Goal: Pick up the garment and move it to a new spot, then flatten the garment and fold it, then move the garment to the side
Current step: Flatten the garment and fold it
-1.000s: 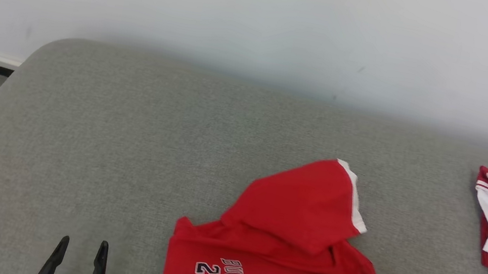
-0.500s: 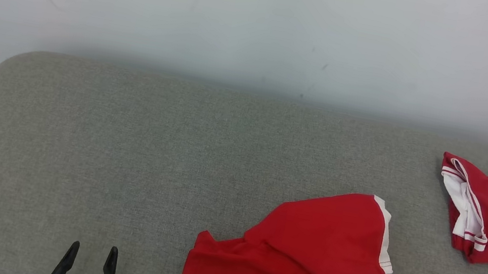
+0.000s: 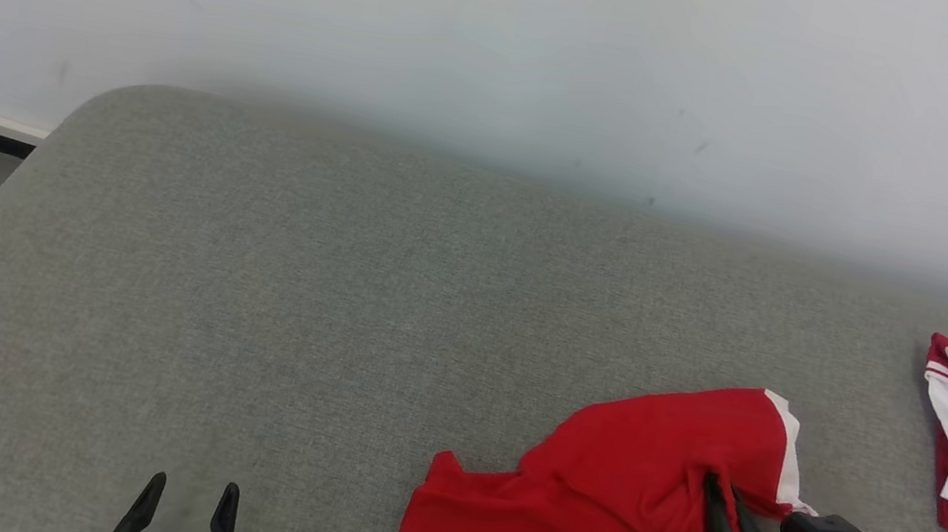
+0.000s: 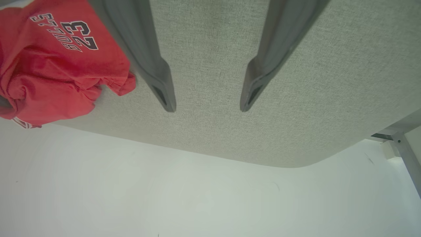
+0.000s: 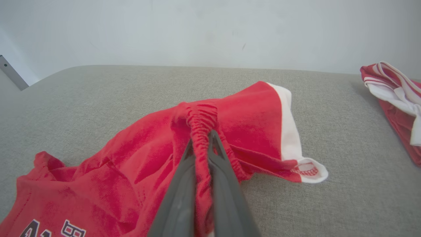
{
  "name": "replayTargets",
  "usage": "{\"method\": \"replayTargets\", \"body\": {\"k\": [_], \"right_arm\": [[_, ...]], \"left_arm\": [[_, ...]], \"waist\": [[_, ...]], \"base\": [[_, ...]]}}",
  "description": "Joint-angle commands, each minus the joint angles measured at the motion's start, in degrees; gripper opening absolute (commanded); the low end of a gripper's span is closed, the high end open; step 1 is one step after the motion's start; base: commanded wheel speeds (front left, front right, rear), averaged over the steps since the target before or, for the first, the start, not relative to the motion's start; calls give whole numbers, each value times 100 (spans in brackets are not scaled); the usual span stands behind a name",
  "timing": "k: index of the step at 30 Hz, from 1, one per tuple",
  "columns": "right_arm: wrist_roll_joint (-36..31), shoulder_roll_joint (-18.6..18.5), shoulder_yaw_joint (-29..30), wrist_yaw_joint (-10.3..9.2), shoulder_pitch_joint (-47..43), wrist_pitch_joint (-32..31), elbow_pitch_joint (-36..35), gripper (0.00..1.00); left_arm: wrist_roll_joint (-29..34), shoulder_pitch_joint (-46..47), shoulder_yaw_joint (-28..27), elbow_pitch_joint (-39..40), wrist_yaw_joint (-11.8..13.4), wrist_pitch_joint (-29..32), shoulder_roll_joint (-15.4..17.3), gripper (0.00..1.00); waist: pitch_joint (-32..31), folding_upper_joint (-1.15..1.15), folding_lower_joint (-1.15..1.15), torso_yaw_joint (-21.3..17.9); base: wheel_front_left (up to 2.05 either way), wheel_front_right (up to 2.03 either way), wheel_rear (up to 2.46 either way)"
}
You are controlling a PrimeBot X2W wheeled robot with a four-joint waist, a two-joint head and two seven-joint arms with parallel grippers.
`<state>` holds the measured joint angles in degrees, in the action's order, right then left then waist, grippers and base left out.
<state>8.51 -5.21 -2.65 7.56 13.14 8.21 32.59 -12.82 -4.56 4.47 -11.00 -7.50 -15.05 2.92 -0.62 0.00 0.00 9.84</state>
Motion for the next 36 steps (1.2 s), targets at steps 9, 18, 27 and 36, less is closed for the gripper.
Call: {"method": "replayTargets", "body": {"k": [9,18,27,36], "right_arm": [[80,118,-37,-17,672,476,1235,100],[484,58,-252,-17,318,698,646,100],[425,-73,-159,-17,-705,699,-978,100],[280,123,342,-17,-1511,700,-1944,100]], "left_arm": [[-17,24,36,-74,5,-18,-6,100],[-49,-133,-11,-67,6,-17,-4,100],[-82,-188,-64,-10,5,-17,-6,100],[-84,-203,53,-83,5,-18,-6,100]], "waist": [[30,0,0,172],[-69,0,0,-200],[-109,0,0,-510],[-110,0,0,-661]], "base": [[0,0,0],[0,0,0],[0,0,0],[0,0,0]]}}
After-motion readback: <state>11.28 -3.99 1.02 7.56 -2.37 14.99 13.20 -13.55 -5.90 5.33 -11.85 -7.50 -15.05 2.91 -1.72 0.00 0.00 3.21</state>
